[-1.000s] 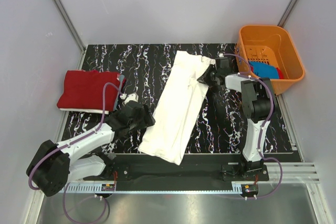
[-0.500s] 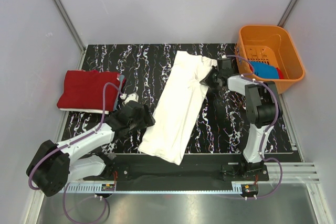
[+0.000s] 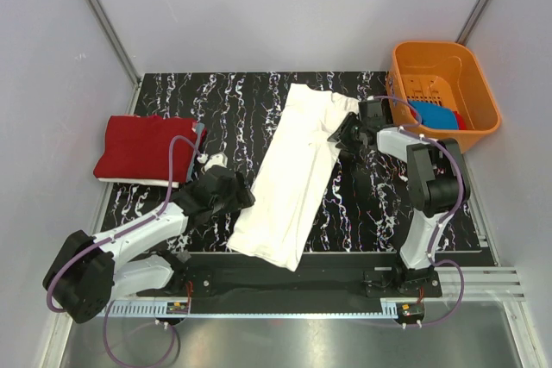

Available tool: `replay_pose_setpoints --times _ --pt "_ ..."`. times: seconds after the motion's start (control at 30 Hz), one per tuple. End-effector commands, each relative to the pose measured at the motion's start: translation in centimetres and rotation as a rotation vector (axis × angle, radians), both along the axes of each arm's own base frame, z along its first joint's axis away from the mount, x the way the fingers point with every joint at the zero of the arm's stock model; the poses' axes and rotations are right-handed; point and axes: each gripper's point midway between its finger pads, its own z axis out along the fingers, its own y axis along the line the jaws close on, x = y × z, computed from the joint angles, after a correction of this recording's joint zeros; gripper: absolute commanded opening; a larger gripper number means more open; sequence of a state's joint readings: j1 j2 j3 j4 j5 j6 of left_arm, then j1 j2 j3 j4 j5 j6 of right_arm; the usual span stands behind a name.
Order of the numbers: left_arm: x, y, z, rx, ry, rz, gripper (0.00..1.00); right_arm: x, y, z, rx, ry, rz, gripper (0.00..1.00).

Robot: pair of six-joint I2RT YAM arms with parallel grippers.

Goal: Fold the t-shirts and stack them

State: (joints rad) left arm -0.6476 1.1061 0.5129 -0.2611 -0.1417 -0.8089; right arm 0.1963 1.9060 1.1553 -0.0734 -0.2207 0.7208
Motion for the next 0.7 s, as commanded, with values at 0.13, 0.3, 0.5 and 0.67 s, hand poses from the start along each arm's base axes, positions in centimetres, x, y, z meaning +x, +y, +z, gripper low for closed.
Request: replay_pose_setpoints --times 0.13,0.3,0.5,0.67 --pt "0.9 -0.8 1.4 -0.019 -0.035 -0.028 0.86 1.4 0.0 2.5 -0.034 -0.109 0.015 0.49" --pt "0.9 -0.7 1.4 -0.015 -0.037 -0.026 0.87 2.8 0.1 2.0 -0.038 -0.122 0.008 0.53" --pt "0.8 -0.5 1.2 -0.005 -0.035 -0.025 0.87 5.0 0.7 2.1 -0.018 -0.164 -0.001 0.52" --pt "0.9 -0.5 1.1 -0.002 -0.034 -0.024 0.87 5.5 0.9 1.7 -0.010 -0.160 -0.007 0.36"
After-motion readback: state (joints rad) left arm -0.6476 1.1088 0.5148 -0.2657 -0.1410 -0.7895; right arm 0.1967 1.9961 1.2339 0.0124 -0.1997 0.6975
